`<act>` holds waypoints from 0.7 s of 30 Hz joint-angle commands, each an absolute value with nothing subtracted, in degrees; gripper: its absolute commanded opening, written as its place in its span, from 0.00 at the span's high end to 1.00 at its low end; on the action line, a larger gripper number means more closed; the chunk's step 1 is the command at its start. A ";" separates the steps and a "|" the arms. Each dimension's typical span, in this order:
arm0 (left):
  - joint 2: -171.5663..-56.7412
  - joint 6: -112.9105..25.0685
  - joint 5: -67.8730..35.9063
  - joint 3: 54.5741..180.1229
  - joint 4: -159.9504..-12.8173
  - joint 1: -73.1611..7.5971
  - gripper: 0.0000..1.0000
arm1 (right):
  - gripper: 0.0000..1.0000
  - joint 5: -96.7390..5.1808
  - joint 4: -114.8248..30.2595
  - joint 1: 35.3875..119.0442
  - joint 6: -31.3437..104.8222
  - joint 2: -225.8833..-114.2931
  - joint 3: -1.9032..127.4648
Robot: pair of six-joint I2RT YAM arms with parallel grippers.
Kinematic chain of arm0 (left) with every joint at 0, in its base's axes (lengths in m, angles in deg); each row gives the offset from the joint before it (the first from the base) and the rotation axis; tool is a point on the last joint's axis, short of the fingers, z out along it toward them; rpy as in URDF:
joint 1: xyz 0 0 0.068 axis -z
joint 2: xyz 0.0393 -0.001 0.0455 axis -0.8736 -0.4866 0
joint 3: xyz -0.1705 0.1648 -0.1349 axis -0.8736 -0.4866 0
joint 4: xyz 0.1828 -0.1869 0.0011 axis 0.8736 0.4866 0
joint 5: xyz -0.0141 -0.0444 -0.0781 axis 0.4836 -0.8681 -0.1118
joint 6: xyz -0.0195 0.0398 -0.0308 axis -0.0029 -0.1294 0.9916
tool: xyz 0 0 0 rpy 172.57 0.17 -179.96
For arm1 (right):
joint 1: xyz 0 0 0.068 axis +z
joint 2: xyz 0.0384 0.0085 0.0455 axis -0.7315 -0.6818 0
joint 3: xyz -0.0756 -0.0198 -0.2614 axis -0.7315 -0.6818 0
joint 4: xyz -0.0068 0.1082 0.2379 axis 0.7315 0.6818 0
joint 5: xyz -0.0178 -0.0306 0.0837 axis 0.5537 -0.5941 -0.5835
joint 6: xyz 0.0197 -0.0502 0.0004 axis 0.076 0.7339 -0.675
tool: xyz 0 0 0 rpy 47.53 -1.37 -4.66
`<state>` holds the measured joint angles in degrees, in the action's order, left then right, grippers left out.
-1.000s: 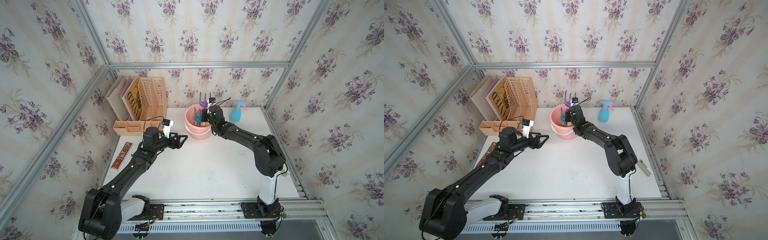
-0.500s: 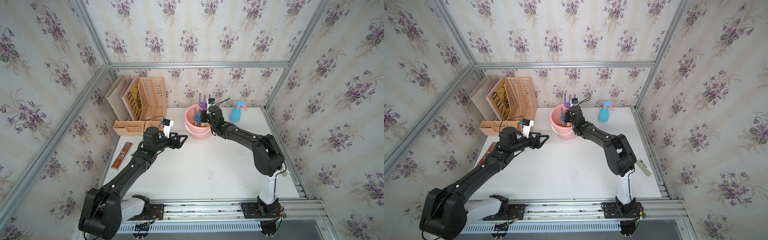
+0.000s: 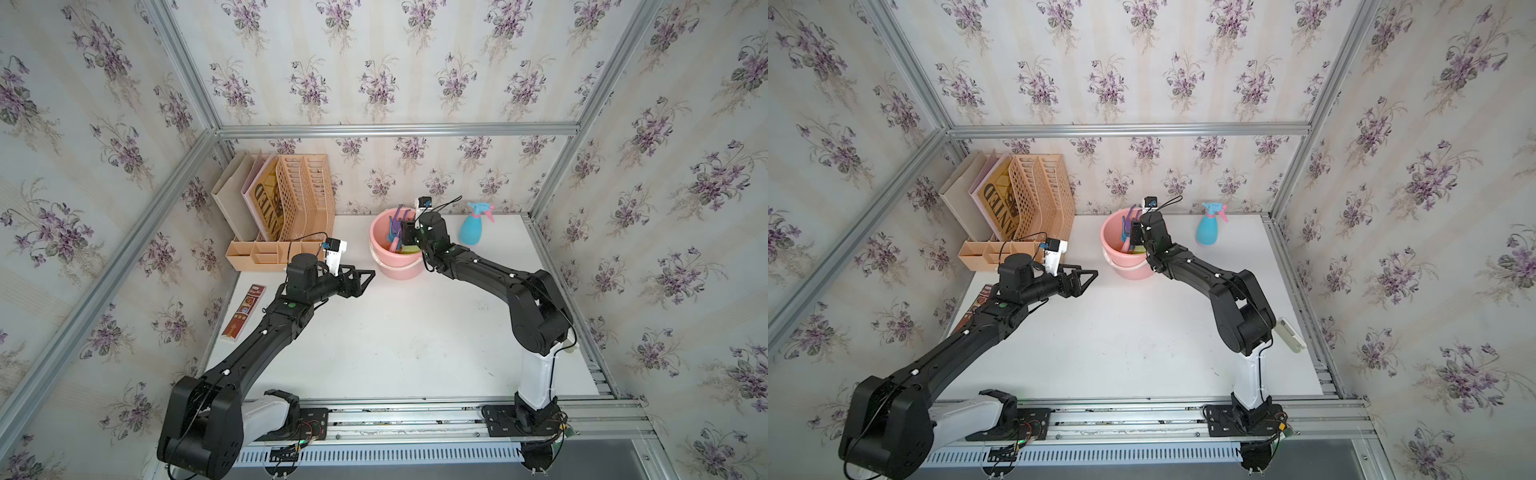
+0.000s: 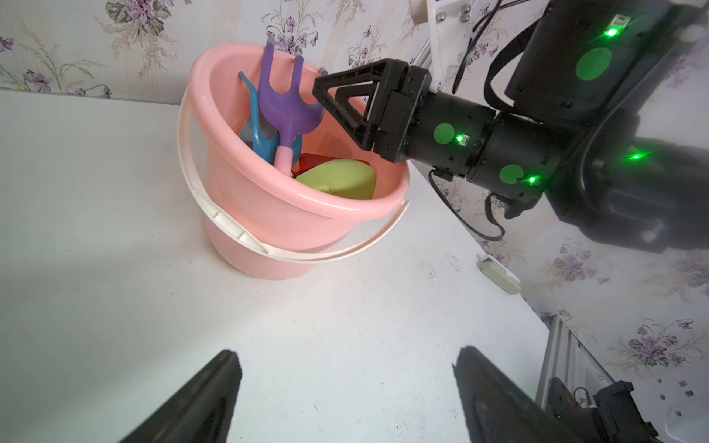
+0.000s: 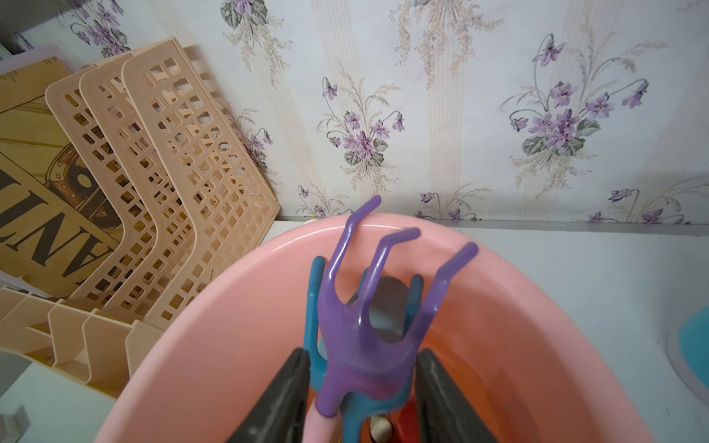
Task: Organize the gardening tools
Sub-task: Place the gardening tool in the container, then reset both arms
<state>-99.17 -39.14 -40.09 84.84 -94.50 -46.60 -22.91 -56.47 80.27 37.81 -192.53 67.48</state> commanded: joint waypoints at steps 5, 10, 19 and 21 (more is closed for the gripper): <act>-98.17 -42.54 -33.38 85.97 -90.16 -46.62 0.06 | 0.32 -23.02 -58.02 80.32 39.65 -181.50 62.20; -94.80 -48.02 -23.09 87.27 -81.89 -46.62 0.04 | 0.11 -24.07 -50.69 79.64 43.18 -171.58 55.50; -85.66 -54.36 -5.22 75.49 -87.49 -46.29 0.03 | 0.00 -23.35 -48.39 71.91 42.44 -152.74 32.01; -83.46 -57.74 -3.41 71.77 -92.16 -46.29 0.03 | 0.00 -20.51 -50.08 69.90 41.97 -149.96 28.11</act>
